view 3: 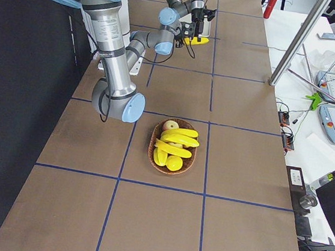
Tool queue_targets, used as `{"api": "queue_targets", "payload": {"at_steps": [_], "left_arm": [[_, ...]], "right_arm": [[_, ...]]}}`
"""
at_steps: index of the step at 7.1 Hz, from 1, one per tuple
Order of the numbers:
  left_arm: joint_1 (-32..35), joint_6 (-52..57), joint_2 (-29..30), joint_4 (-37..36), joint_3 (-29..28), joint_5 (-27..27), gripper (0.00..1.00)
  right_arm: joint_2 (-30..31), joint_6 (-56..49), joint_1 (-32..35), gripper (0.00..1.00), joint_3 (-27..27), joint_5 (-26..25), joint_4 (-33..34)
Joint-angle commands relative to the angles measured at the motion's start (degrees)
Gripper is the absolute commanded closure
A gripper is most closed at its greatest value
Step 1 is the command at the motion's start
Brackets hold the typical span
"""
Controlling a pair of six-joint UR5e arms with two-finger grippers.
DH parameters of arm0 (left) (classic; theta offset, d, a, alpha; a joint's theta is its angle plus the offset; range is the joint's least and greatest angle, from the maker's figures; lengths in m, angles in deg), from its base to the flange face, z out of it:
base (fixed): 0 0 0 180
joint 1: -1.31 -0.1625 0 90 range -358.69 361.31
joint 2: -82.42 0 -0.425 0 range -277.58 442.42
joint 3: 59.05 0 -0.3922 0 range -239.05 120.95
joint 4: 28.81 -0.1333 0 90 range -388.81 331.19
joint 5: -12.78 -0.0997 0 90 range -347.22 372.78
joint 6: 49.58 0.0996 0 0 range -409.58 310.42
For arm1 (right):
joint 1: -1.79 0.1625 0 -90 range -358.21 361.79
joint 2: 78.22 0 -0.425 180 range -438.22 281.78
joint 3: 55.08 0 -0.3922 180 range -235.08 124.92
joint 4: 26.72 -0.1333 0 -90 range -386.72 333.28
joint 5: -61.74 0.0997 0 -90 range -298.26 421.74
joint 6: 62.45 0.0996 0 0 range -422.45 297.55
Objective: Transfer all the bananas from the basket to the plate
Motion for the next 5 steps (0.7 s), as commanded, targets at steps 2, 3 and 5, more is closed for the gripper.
{"api": "queue_targets", "payload": {"at_steps": [2,3,5], "left_arm": [[0.1,1.4,-0.4,-0.1,-0.2,0.0,1.00],[0.3,1.6,-0.5,-0.3,-0.3,0.0,1.00],[1.9,5.4,0.4,-14.0,0.5,1.6,1.00]], "right_arm": [[0.0,0.0,0.0,0.00,0.4,0.2,-0.1],[0.0,0.0,0.0,0.00,0.7,0.4,-0.1],[0.9,-0.1,0.7,0.00,4.4,0.5,0.7]]}}
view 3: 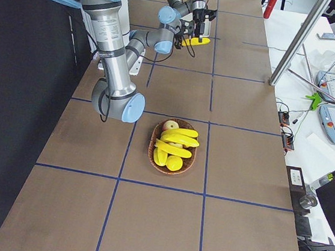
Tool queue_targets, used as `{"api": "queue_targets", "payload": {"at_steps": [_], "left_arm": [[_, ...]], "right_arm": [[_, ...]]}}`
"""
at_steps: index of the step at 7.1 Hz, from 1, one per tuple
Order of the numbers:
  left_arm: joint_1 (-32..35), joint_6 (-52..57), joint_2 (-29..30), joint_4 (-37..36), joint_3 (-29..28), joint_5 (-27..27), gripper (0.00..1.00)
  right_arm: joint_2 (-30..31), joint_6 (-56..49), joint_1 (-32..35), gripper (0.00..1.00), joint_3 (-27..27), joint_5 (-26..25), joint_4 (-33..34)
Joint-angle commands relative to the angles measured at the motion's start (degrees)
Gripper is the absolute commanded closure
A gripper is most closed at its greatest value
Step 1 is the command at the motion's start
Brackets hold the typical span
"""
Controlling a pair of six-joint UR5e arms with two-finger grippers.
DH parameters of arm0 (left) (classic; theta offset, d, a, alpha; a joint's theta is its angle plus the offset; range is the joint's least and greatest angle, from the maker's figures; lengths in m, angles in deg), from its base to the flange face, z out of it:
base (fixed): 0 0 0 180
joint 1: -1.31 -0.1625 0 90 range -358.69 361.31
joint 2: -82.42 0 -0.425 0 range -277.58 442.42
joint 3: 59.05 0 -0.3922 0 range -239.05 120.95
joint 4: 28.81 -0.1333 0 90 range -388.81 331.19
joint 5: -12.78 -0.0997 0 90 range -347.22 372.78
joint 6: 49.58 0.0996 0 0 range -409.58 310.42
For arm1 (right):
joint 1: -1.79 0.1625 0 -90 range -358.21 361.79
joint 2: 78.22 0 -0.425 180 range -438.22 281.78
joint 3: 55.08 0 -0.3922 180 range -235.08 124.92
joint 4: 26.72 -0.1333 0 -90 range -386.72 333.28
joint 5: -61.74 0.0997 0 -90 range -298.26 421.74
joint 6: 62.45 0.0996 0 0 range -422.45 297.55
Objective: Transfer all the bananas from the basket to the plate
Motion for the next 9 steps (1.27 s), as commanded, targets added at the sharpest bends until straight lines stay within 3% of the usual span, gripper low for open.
{"api": "queue_targets", "payload": {"at_steps": [1,2,4,6,8,9], "left_arm": [[2.5,10.4,-0.8,-18.8,3.0,1.9,1.00],[5.2,16.6,-5.0,-26.3,6.6,2.3,1.00],[6.9,24.9,-21.8,-25.9,11.0,2.1,1.00],[14.0,32.9,-31.9,-25.3,10.2,2.5,1.00],[18.1,42.0,-35.7,-25.0,7.4,2.5,1.00],[18.2,42.2,-35.7,-23.6,5.3,2.3,1.00]], "right_arm": [[1.4,-0.1,0.4,0.00,3.6,0.4,1.5],[3.2,-0.1,0.8,0.00,5.0,0.6,1.7],[5.8,-0.1,2.8,0.00,6.1,0.5,1.7],[11.7,-0.3,8.1,0.00,6.1,2.9,1.7],[15.3,-0.9,17.4,0.00,5.9,14.7,1.8],[17.1,-1.8,19.6,0.00,5.9,16.1,1.7]]}}
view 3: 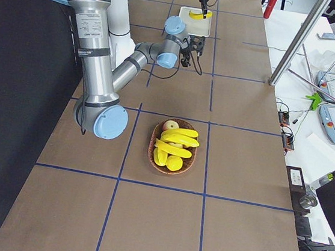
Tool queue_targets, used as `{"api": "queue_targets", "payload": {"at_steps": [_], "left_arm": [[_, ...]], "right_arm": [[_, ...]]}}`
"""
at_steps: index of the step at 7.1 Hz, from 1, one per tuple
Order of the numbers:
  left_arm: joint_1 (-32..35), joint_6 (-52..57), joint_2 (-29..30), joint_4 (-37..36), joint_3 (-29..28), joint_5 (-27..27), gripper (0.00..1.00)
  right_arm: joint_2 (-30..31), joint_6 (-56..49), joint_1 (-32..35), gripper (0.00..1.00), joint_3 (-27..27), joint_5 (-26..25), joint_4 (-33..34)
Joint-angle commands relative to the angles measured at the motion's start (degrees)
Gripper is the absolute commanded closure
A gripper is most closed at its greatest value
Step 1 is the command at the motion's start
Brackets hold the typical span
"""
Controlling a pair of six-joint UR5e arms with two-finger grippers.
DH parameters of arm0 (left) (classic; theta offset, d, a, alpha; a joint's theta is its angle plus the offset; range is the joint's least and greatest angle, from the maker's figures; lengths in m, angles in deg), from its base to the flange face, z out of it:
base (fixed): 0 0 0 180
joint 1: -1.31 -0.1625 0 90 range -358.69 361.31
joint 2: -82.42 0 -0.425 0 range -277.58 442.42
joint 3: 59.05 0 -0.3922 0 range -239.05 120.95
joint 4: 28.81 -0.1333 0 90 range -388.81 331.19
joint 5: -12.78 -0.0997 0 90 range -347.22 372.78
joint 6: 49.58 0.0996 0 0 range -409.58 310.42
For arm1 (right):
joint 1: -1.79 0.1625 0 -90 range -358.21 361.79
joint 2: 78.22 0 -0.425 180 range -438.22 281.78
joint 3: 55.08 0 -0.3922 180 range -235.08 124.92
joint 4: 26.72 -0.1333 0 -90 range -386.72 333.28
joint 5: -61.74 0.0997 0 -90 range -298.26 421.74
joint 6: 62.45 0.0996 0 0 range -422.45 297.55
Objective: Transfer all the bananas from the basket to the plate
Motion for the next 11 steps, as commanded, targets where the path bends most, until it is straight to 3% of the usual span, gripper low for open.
{"api": "queue_targets", "payload": {"at_steps": [1,6,7,8,11], "left_arm": [[0.8,2.3,-0.9,4.3,-5.1,0.0,1.00],[1.5,2.4,-7.3,12.4,-6.7,0.1,1.00],[1.4,2.3,-7.2,12.6,-7.0,0.1,0.72],[1.4,2.3,-6.6,12.6,-7.1,0.0,0.01],[1.6,0.2,-3.1,11.8,-4.7,4.7,0.00]], "right_arm": [[2.7,-1.2,4.3,0.00,-0.1,3.4,-0.1],[4.5,-1.2,6.5,0.00,0.0,4.0,0.0],[4.6,-1.2,7.2,0.00,0.1,4.8,-0.1],[4.7,-1.3,8.3,0.00,0.0,5.6,0.0],[9.6,-9.4,12.0,0.00,-0.1,9.1,-0.1]]}}
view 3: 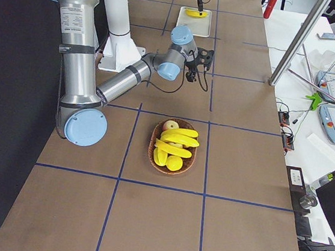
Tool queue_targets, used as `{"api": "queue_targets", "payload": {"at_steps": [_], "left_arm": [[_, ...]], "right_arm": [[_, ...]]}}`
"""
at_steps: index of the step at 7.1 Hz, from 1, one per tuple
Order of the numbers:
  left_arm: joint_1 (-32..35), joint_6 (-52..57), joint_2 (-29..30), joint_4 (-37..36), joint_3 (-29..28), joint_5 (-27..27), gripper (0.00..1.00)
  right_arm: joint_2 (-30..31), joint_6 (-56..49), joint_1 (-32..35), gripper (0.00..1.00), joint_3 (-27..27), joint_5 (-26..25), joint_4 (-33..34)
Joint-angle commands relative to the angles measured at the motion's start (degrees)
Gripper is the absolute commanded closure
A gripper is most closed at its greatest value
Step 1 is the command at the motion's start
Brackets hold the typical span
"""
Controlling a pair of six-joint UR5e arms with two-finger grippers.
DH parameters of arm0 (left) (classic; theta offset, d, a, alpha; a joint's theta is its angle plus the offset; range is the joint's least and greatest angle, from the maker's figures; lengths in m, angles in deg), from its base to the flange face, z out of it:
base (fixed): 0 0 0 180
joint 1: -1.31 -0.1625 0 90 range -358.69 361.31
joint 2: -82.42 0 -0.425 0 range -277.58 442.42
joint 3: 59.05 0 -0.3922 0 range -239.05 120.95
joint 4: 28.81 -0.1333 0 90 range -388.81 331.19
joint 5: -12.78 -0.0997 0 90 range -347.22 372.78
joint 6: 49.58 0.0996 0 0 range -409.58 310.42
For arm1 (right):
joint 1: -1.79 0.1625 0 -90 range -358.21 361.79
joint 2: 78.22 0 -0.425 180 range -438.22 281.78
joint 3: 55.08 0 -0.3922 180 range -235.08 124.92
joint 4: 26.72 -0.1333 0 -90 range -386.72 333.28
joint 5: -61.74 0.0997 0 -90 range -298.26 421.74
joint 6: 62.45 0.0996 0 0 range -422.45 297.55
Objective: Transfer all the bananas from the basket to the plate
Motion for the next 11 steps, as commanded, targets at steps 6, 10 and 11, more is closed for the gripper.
{"api": "queue_targets", "payload": {"at_steps": [6,10,11], "left_arm": [[7.5,-12.5,15.3,-5.3,2.0,14.7,0.00],[7.4,-16.8,16.2,-5.3,3.4,14.3,0.00],[7.4,-16.8,16.1,-5.4,3.3,14.3,0.00]], "right_arm": [[25.0,-41.4,14.5,0.00,-2.8,9.0,-1.4],[25.3,-19.9,18.8,0.00,-16.3,17.7,-24.5],[25.1,-16.2,18.4,0.00,-21.4,17.9,-32.4]]}}
